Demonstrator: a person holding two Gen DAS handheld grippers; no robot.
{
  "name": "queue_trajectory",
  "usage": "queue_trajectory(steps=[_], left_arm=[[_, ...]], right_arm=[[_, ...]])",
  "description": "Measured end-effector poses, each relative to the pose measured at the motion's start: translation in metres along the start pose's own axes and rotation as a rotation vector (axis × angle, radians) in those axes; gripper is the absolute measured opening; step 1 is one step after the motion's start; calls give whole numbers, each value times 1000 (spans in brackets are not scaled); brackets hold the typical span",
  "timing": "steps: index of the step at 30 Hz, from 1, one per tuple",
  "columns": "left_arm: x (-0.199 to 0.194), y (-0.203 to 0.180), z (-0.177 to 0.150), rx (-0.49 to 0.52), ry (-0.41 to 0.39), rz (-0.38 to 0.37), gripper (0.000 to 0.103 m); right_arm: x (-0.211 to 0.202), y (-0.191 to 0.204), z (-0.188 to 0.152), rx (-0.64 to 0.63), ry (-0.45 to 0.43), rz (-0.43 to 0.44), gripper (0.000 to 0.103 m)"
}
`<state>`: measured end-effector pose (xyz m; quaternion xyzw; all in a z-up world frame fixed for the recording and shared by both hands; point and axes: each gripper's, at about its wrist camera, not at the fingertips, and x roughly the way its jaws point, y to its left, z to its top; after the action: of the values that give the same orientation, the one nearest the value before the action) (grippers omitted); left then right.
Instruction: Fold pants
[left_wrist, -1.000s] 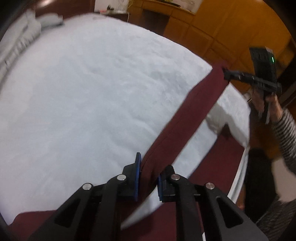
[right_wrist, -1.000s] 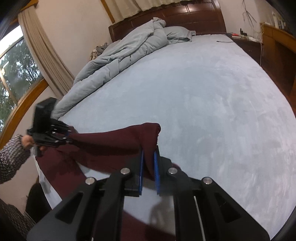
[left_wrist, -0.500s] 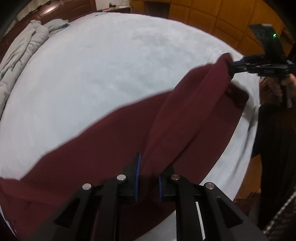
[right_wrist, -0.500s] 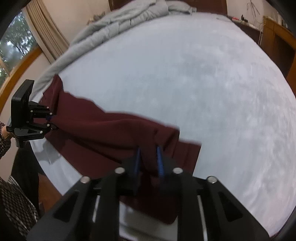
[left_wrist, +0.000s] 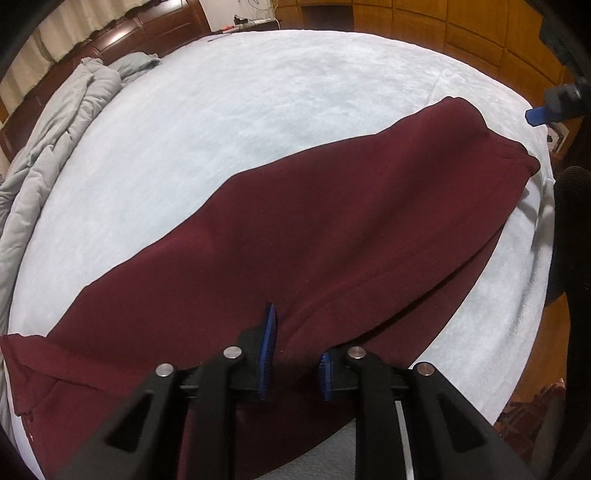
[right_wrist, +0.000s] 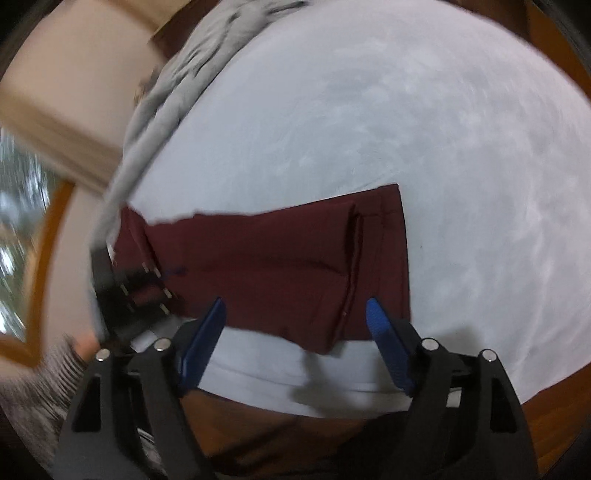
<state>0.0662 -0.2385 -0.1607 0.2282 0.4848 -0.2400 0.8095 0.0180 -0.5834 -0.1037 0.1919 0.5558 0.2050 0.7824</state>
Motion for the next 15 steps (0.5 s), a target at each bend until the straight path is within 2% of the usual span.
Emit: queue_trajectory(steps=[3,6,7,8,9,11,14,15], left_arm=[[2,-1,4,-3,1,10,22],[3,0,4,-15,3,12,23],[3,1,4,-21,4,13,23],[3,0,3,-22,5,16,23],[3,-1,3,-21,8,19,24],[3,0,4,-32,16,17,24],[0,6,7,-79,24,-13,24],[-4,6,10,-95,16,-21,24]], right_arm=[[21,-18,11,105,81,-28,79],[44,-27,17,150,139,-7,79],[50,-26,17,147,150,15,74],[58,-25,18,149,182,52,57],[64,-26,17,161,201,48,40],[71,-24,19,127,222,-10,21],[55,-24,24,98,166,27,16],[40,-23,27,71,115,31,15]])
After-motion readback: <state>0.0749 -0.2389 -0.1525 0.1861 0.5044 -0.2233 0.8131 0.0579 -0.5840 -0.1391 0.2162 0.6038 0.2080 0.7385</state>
